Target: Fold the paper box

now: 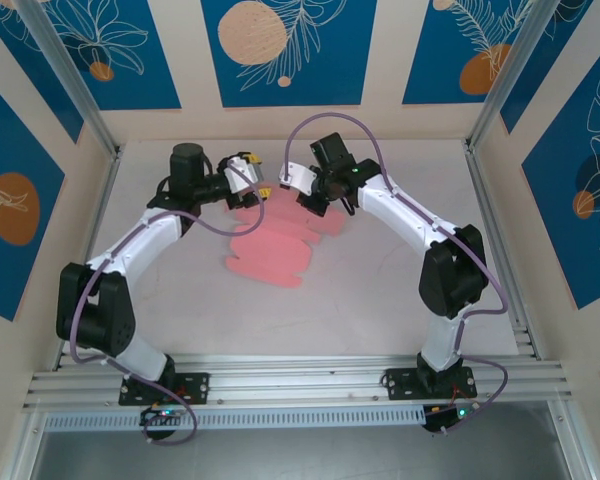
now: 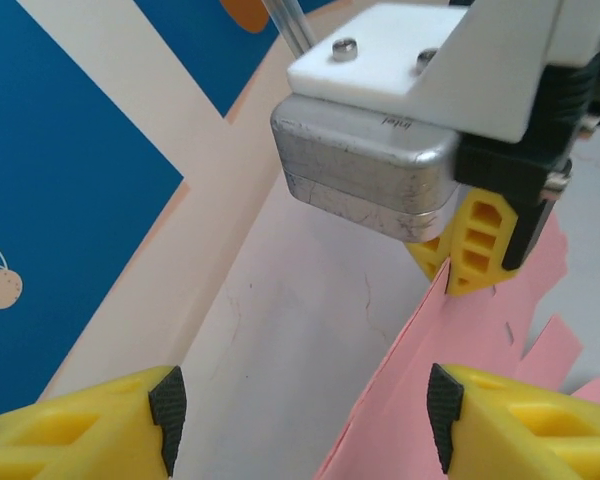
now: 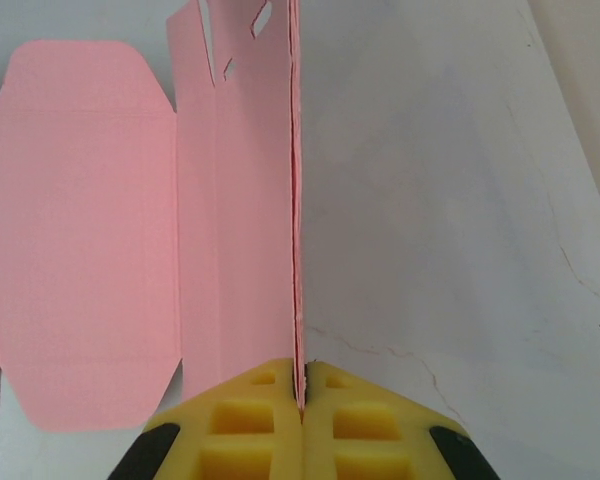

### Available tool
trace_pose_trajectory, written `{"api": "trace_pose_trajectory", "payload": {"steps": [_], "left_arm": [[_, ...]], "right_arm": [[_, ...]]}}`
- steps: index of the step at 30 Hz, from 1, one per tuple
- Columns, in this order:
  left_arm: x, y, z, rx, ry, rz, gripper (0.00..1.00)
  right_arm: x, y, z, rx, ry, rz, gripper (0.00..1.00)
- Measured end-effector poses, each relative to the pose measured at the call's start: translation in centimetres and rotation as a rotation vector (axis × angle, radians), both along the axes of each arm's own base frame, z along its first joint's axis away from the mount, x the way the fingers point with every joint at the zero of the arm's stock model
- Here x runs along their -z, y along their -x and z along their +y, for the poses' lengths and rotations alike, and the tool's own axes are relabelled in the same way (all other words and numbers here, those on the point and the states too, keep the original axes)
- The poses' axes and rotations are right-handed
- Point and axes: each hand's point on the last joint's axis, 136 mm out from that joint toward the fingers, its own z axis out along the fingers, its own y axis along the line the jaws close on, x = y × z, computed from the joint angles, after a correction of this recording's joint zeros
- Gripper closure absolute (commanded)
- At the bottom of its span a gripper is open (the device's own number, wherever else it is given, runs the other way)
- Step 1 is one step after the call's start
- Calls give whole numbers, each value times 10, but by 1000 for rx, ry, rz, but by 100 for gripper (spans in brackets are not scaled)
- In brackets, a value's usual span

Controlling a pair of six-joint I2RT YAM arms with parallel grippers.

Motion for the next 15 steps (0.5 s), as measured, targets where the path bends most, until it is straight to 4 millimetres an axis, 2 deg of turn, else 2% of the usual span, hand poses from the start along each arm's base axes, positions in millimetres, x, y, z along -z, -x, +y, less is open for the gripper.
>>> {"api": "trace_pose_trajectory", "payload": {"steps": [4, 6, 9, 11, 15], "left_arm": [[16, -4, -2, 16, -79, 26, 36], [22, -7, -4, 23, -119, 38, 42], [30, -10, -3, 25, -167, 48, 44], [36, -12, -2, 30, -192, 57, 51], [50, -14, -3, 45, -234, 82, 71]], "right_arm": [[-4, 3, 1, -21, 13, -3, 100], [-9, 2, 1, -26, 16, -11, 100], [-14, 2, 3, -36, 18, -21, 100], [-13, 5, 4, -43, 23, -18, 100], [-7, 8, 6, -56, 36, -4, 100]]}}
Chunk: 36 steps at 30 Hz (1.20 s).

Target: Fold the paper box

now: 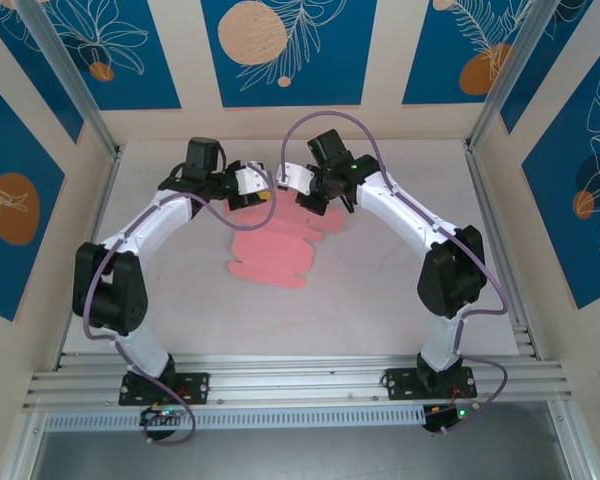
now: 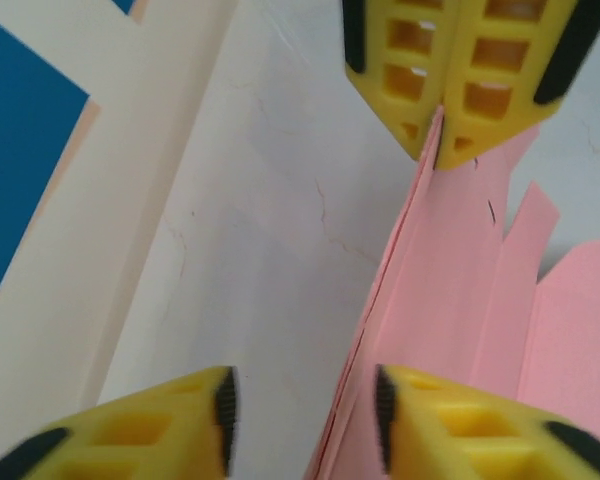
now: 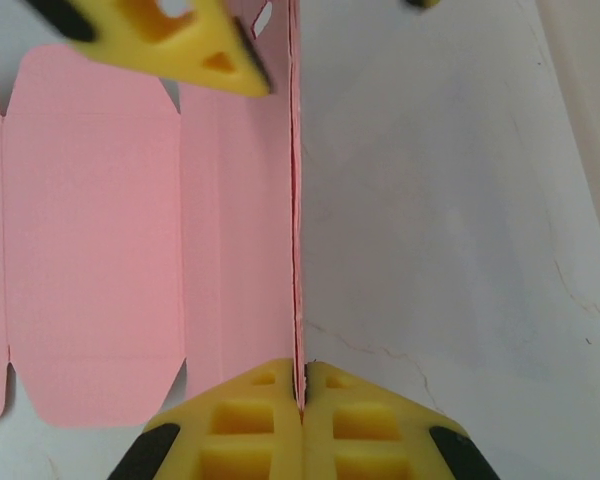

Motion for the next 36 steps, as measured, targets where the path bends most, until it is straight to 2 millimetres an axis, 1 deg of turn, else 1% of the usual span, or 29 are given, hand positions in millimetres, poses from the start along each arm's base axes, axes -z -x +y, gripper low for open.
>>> {"api": "trace_pose_trajectory", "payload": {"steps": [4, 5, 7, 9, 11, 14, 16, 18, 21, 23, 24, 26, 28, 29, 31, 33, 36], "left_arm": [[12, 4, -2, 11, -29, 28, 84], [14, 4, -2, 13, -36, 28, 86], [19, 6, -2, 18, -49, 38, 91], [23, 8, -3, 24, -57, 45, 95], [27, 10, -7, 30, -64, 44, 98], [35, 11, -12, 30, -71, 25, 100], [42, 13, -14, 24, -78, 14, 100], [52, 16, -14, 18, -82, 9, 100], [59, 17, -15, 5, -83, 4, 100], [59, 15, -15, -6, -79, -1, 100], [58, 14, -15, -11, -80, -10, 100], [58, 12, -16, -21, -86, -30, 99], [60, 12, -18, -32, -100, -55, 98], [62, 12, -19, -40, -109, -75, 98], [68, 13, -22, -53, -137, -128, 98], [76, 15, -24, -68, -167, -182, 97], [85, 16, -22, -92, -211, -257, 97]], "right_arm": [[8, -2, 0, 2, 14, 14, 100], [10, -3, 0, 4, 17, 16, 97], [13, -5, 0, 11, 21, 20, 87], [15, -7, -2, 31, 19, 30, 72], [16, -10, -6, 58, 5, 45, 59], [13, -14, -12, 117, -55, 83, 44], [12, -13, -21, 167, -116, 117, 36], [8, -11, -38, 245, -192, 164, 30], [-10, -14, -71, 395, -362, 221, 26], [-22, -18, -92, 481, -479, 248, 24], [-26, -21, -103, 537, -534, 266, 23], [-28, -26, -117, 628, -612, 312, 23], [-25, -31, -123, 707, -671, 375, 23], [-21, -34, -125, 750, -688, 409, 23], [-11, -35, -125, 818, -701, 480, 24], [0, -37, -125, 881, -707, 549, 28], [8, -35, -122, 940, -706, 622, 30]]}}
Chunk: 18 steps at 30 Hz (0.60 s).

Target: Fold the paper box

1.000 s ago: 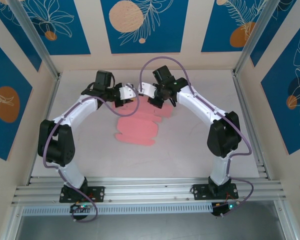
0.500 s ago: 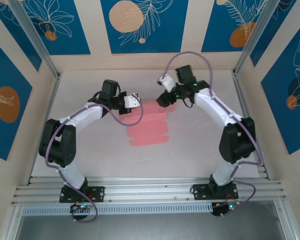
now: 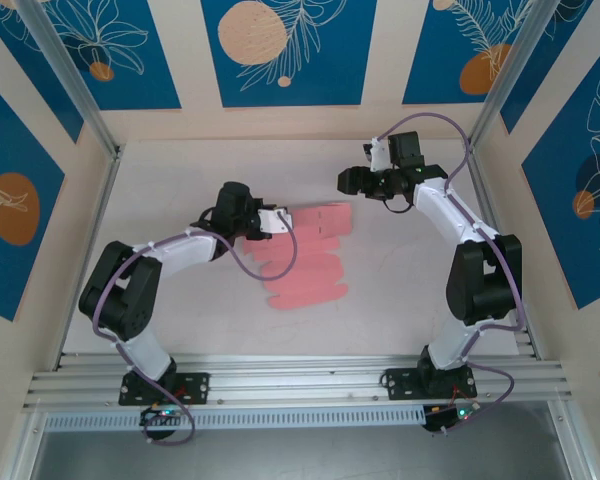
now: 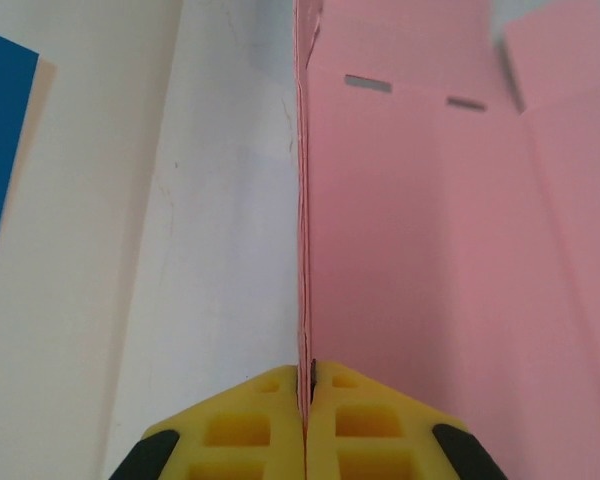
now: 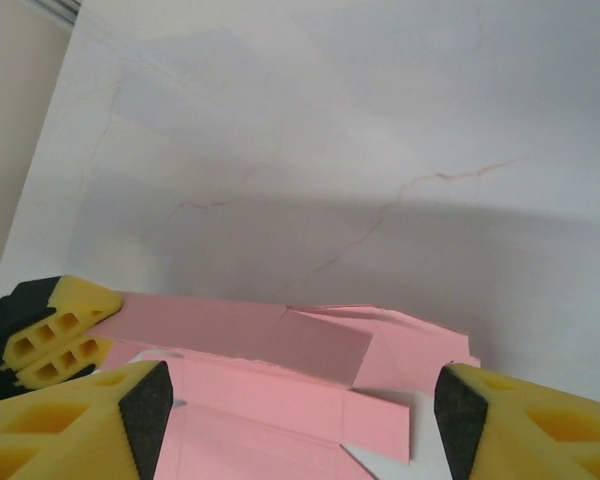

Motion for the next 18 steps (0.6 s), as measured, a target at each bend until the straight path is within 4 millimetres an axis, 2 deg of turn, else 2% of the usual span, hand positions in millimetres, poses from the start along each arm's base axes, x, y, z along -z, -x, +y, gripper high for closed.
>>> {"api": "trace_pose_trajectory", "payload": {"steps": [3, 7, 10, 15, 18], "left_arm": [[-2, -4, 1, -18, -34, -78, 97], [-12, -10, 0, -46, -55, -202, 100], [-21, -12, -2, -65, -65, -281, 100], [-43, -18, -5, -91, -64, -395, 99], [-46, -21, -9, -94, -79, -441, 96]], "right_arm": [[-3, 4, 7, 11, -4, 35, 30], [-17, 5, 29, -9, -3, 41, 30], [-17, 3, 42, -18, 13, 53, 30], [-7, -3, 44, -5, 48, 88, 30], [-3, -12, 43, 4, 63, 96, 30]]}}
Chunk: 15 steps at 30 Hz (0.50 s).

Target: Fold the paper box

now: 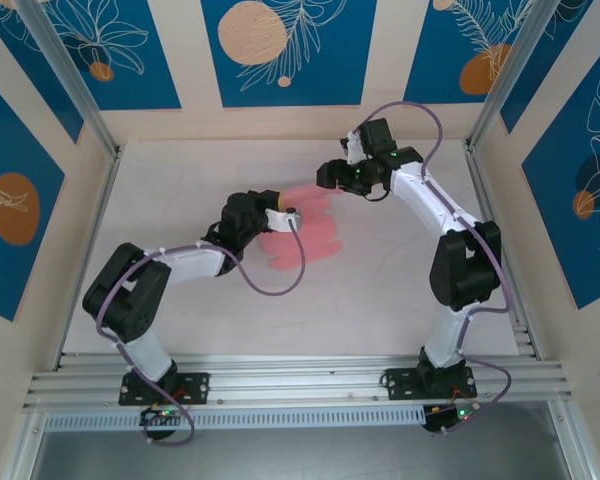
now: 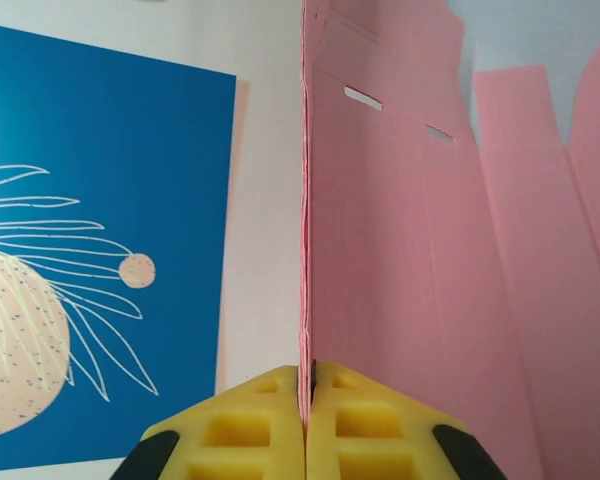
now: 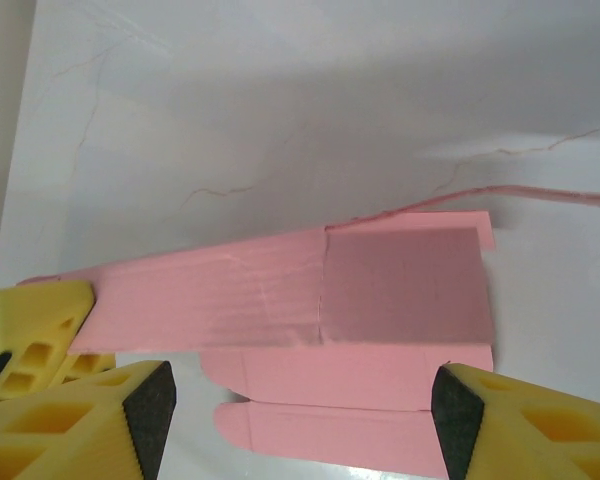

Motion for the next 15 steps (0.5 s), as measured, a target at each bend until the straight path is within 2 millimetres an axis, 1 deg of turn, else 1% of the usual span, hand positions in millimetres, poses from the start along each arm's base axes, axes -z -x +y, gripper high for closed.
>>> {"api": "trace_pose_trajectory", "payload": {"steps": [2, 5, 7, 15], "left_arm": [[6, -2, -4, -2, -12, -14, 96], [23, -4, -7, -6, -44, -5, 98], [29, -5, -7, -11, -52, 4, 100], [21, -12, -10, -24, -39, -20, 100]], "right_arm": [[1, -8, 1, 0, 3, 2, 29], [4, -20, 2, -1, 18, -3, 29], [8, -23, 2, -3, 32, -1, 29], [14, -31, -1, 5, 44, 21, 29]]}}
